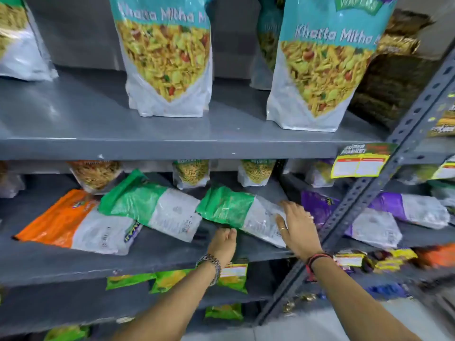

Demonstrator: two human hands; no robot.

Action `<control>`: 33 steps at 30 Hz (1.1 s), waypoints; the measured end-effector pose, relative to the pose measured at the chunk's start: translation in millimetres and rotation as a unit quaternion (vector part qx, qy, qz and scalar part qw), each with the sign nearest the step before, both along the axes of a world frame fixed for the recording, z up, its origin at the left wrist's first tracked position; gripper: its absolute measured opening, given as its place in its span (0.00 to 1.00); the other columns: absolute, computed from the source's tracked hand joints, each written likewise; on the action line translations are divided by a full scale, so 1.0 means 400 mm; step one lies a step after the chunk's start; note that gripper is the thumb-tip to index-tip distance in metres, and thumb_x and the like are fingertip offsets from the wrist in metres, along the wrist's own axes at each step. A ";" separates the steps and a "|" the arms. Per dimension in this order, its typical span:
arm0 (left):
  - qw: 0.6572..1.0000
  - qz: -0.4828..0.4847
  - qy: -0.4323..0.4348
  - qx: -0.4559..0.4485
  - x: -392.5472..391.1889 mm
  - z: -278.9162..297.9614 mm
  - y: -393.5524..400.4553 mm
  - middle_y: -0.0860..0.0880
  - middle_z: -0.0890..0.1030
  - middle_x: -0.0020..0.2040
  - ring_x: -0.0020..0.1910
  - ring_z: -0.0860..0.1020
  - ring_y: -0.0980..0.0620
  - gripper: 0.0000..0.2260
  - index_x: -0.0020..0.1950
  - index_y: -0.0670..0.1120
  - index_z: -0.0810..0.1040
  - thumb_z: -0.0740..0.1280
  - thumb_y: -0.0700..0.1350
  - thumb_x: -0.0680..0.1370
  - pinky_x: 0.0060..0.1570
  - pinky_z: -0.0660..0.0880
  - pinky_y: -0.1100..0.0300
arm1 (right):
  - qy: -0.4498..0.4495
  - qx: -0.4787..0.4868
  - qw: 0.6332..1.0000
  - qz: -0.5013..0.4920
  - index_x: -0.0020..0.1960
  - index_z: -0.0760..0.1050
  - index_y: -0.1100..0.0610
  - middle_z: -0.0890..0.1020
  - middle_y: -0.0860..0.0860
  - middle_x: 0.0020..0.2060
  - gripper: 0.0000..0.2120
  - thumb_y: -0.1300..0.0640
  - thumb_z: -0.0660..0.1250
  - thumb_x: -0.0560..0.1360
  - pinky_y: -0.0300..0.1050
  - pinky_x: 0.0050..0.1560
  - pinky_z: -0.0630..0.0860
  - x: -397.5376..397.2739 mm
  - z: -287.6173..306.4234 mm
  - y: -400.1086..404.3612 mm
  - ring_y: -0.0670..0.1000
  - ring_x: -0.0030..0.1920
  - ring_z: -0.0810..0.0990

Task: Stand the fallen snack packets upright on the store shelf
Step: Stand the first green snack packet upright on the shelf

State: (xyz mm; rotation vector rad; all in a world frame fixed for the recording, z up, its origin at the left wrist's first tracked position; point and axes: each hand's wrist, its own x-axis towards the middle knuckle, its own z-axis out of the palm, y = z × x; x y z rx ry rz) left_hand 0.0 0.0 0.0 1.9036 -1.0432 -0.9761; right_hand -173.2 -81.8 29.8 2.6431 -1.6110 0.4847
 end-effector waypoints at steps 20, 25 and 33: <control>0.885 0.262 0.377 -0.079 -0.072 -0.133 -0.127 0.49 0.78 0.51 0.39 0.82 0.45 0.12 0.36 0.47 0.64 0.62 0.45 0.78 0.34 0.82 0.56 | -0.221 0.471 0.849 -0.092 0.43 0.73 0.58 0.75 0.54 0.32 0.03 0.61 0.62 0.74 0.36 0.29 0.70 0.101 -0.135 -0.419 0.50 0.29 0.73; 0.879 0.282 0.357 -0.144 -0.037 -0.079 -0.106 0.48 0.80 0.46 0.28 0.83 0.54 0.11 0.37 0.49 0.68 0.60 0.43 0.79 0.31 0.82 0.60 | -0.359 0.479 0.794 -0.106 0.30 0.74 0.61 0.75 0.53 0.30 0.11 0.64 0.63 0.71 0.46 0.36 0.72 0.074 -0.135 -0.371 0.52 0.35 0.75; 0.929 0.239 0.196 -0.203 0.039 0.040 -0.153 0.51 0.80 0.41 0.37 0.82 0.52 0.09 0.38 0.51 0.70 0.61 0.45 0.79 0.44 0.80 0.57 | -0.473 0.357 0.802 -0.079 0.43 0.78 0.52 0.78 0.55 0.49 0.11 0.62 0.58 0.74 0.44 0.50 0.72 0.085 -0.081 -0.316 0.53 0.52 0.76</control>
